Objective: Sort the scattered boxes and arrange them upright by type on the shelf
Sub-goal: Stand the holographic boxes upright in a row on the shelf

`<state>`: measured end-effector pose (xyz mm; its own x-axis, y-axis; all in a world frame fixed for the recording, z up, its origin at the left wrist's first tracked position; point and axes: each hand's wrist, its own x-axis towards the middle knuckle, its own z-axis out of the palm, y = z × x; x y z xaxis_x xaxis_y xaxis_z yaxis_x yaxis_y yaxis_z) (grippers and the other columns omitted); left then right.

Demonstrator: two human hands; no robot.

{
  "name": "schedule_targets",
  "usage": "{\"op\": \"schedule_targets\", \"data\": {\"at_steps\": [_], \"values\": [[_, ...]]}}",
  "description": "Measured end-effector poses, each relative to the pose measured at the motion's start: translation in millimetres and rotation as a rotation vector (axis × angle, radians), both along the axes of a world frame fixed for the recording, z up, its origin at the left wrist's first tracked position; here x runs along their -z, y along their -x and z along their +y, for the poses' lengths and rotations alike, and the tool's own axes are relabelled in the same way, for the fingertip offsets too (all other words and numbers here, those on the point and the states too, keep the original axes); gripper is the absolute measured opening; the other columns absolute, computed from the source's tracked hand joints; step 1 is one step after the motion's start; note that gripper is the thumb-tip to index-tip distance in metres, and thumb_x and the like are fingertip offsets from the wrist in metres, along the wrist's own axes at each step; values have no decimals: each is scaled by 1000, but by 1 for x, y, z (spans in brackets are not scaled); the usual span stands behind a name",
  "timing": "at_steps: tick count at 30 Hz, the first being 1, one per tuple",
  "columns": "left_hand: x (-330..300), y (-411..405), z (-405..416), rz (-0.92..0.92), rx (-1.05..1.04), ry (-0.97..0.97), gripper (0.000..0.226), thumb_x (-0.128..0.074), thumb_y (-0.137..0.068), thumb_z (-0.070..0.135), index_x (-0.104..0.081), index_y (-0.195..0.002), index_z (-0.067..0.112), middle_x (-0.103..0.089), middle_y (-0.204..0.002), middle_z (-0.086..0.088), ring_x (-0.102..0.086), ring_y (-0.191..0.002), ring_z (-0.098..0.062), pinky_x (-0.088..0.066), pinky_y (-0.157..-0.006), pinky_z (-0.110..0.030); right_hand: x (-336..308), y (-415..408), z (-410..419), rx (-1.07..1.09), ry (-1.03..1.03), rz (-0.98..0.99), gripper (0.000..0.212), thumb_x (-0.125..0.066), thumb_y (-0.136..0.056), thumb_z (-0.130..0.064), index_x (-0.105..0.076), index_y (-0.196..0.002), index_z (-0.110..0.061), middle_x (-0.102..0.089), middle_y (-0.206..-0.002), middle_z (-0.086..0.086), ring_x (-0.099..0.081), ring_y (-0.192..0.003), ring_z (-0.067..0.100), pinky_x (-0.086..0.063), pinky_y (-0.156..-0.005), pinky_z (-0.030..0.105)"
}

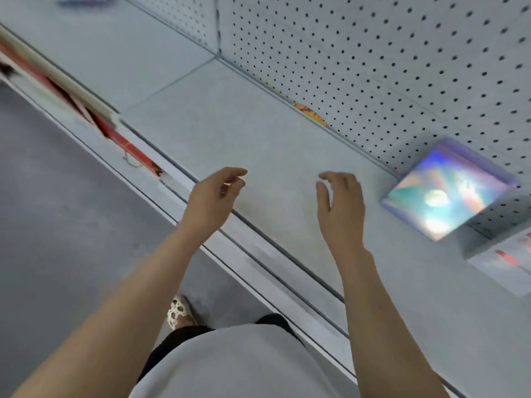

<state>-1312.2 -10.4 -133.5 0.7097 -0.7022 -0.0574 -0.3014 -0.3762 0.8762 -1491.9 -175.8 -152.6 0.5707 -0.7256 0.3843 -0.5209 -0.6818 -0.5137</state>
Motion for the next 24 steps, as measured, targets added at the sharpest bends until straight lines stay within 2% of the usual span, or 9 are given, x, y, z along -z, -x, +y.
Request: {"op": "schedule_targets", "data": {"at_steps": [5,8,12,14,20,24], "values": [[10,-100,100,3,-157,-4,22,-53,-97,23,-64,-113,34,-71,-97,8,-68,-83,-7,-55,-83,-33,15,-117,91,-182,-120,24,23,-50,-101,-25,-64,-115,-14,-62,-112,4,-58,-99,20,-45,-86,31],[14,-160,159,-14,-260,-9,22,-54,-97,22,-62,-107,39,-70,-94,9,-66,-79,-3,-53,-78,-27,21,-192,135,-263,-152,31,26,-49,-99,-27,-65,-114,-13,-65,-108,3,-58,-96,20,-45,-85,29],[12,-227,219,-15,-357,-16,25,-53,-97,19,-61,-104,41,-71,-90,3,-66,-79,-10,-52,-76,-26,20,-281,181,-365,-171,69,27,-47,-100,-29,-65,-113,-13,-66,-105,3,-58,-97,20,-35,-82,20],[12,-255,239,-5,-398,-20,24,-53,-97,18,-61,-105,39,-70,-90,3,-66,-80,-11,-52,-75,-25,16,-318,195,-418,-202,102,24,-48,-102,-28,-64,-115,-16,-66,-107,0,-57,-99,18,-39,-83,23],[21,-334,268,5,-493,-35,20,-53,-97,21,-63,-106,36,-66,-86,21,-66,-80,-4,-47,-70,-14,19,-419,214,-522,-242,156,24,-47,-103,-36,-59,-118,-22,-63,-115,-4,-59,-104,14,-53,-86,31],[29,-413,276,4,-511,-52,20,-54,-97,21,-64,-108,34,-68,-88,15,-66,-81,-6,-50,-73,-20,20,-503,220,-547,-259,126,23,-48,-103,-33,-60,-119,-22,-63,-114,-4,-58,-106,14,-54,-88,36]]}}
